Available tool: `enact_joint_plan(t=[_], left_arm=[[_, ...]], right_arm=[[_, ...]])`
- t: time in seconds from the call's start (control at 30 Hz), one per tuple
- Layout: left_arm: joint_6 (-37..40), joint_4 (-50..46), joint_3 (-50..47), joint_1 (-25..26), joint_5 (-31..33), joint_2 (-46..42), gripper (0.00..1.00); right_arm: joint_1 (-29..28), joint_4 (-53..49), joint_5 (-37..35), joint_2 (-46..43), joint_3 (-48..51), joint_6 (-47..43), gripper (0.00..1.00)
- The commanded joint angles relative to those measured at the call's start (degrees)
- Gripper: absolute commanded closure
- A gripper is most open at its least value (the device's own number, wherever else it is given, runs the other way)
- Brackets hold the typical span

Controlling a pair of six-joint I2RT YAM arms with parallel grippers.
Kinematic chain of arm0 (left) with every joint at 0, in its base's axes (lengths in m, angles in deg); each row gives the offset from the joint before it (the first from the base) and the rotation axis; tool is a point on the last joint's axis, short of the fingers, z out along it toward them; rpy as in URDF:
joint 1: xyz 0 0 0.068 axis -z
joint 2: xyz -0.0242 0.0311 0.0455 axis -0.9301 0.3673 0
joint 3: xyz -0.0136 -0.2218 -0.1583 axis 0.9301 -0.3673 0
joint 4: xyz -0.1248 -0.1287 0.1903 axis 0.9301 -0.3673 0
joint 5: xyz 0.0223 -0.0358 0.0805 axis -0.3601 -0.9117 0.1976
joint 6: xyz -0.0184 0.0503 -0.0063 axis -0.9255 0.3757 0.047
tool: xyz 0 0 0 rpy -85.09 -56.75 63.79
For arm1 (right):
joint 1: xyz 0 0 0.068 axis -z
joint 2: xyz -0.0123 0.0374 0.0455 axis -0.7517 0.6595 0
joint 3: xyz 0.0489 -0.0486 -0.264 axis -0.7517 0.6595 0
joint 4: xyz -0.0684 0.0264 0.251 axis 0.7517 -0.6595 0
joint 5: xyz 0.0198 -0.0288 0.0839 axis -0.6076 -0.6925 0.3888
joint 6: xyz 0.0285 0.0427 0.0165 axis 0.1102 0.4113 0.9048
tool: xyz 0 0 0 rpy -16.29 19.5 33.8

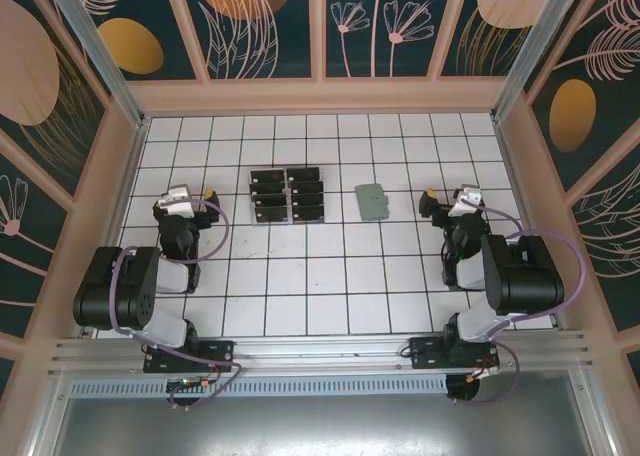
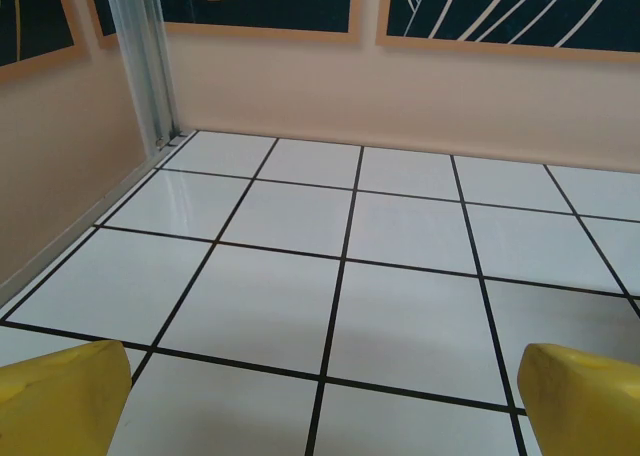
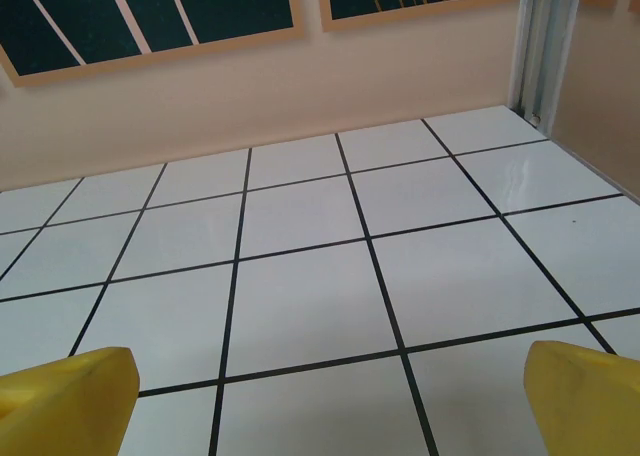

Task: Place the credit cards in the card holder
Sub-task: Pick up the card holder from the center of the table.

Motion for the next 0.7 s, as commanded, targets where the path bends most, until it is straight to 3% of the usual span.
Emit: enact_joint_plan(t=[0.0, 0.67], left_arm=[[0.53, 1.23, 0.8, -0.29, -1.14, -0.38, 0.01], [0.4, 0.93, 0.98, -0.29, -1.17, -0.33, 0.01]], right_arm=[[0.41, 0.37, 0.51, 0.02, -0.9, -0.87, 0.01], [0.88, 0.21, 1.46, -0.09, -1.02, -0.57, 0.01]])
